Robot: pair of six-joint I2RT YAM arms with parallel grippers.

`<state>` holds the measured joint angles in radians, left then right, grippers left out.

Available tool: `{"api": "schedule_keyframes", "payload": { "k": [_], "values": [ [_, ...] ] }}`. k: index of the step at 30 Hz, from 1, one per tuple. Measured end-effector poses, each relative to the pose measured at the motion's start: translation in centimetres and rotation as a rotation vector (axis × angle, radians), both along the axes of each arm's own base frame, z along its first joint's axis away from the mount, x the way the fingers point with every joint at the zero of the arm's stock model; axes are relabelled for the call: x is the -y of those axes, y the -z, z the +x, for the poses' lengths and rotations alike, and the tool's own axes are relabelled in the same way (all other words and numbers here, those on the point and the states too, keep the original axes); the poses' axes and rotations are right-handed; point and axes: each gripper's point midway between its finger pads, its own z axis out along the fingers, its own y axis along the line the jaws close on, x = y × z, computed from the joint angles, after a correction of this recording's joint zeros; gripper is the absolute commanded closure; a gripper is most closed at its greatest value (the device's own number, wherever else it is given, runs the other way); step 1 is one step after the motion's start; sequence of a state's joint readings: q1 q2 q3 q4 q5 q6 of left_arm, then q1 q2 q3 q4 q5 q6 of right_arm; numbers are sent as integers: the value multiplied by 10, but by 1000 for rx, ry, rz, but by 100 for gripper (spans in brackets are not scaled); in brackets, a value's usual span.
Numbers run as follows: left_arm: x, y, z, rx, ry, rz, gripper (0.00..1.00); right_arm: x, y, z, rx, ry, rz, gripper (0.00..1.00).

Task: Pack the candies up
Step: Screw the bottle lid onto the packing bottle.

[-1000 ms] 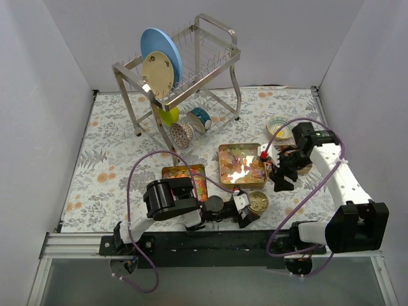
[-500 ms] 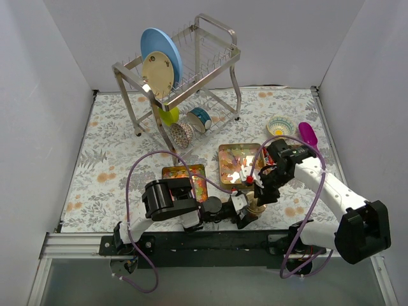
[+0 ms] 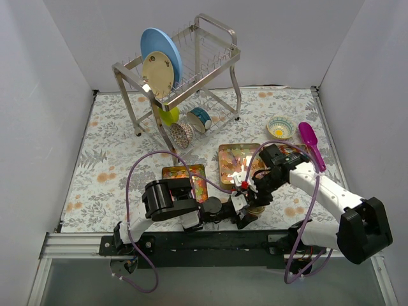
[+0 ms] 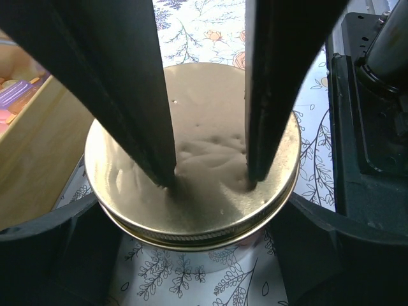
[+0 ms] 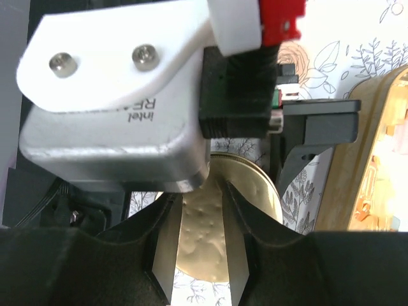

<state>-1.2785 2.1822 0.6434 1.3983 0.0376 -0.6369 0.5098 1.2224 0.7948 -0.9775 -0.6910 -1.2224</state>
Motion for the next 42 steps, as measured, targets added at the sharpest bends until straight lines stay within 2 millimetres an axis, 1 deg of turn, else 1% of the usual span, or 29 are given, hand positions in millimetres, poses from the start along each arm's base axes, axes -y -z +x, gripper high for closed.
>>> {"api": "schedule_keyframes", "payload": {
  "k": [3, 6, 8, 10, 12, 13, 16, 18, 20, 21, 25, 29, 31, 32, 36, 40, 41, 42],
  "values": [
    [0, 0, 0, -1, 0, 0, 100, -2, 0, -1, 4, 6, 12, 62],
    [0, 0, 0, -2, -1, -1, 100, -4, 0, -1, 13, 7, 27, 66],
    [0, 0, 0, -2, -1, -1, 100, -4, 0, 0, 18, 9, 26, 66],
    [0, 0, 0, -2, -1, -1, 100, 1, -1, 2, 19, 30, 2, 64],
    [0, 0, 0, -3, -1, 0, 100, 10, -2, 6, 15, 65, -33, 62],
    [-1, 0, 0, -2, -1, 1, 100, 17, -7, 9, 4, 99, -55, 62],
    [-1, 1, 0, -3, -1, 2, 100, 27, -21, 24, 11, 171, -62, 62],
    [-2, 1, -1, -3, -1, 3, 100, 29, -34, 36, 31, 201, -56, 62],
    [-3, 1, -1, -4, -1, 5, 100, 28, -40, 41, 46, 199, -45, 61],
    [-4, 1, -1, -4, -1, 6, 100, 28, -41, 41, 47, 194, -42, 61],
    [-6, 1, -1, -5, -2, 8, 100, 26, -35, 31, 30, 147, -49, 61],
    [-8, 1, -2, -7, -4, 10, 100, 23, -14, 9, -9, 76, -82, 61],
    [-8, 2, -2, -8, -5, 11, 100, 24, -2, 0, -22, 57, -110, 61],
    [-8, 2, -2, -7, -5, 11, 100, 21, 0, -2, -26, 50, -104, 62],
    [-8, 2, -2, -9, -5, 11, 100, 14, 2, 8, 45, 65, -69, 62],
    [-8, 1, -2, -9, -5, 11, 100, 10, 2, 14, 64, 93, -58, 64],
    [-8, 1, -2, -9, -5, 11, 100, 10, 2, 15, 68, 100, -57, 60],
    [-8, 1, -2, -9, -5, 10, 100, 10, 2, 16, 69, 105, -60, 53]
  ]
}}
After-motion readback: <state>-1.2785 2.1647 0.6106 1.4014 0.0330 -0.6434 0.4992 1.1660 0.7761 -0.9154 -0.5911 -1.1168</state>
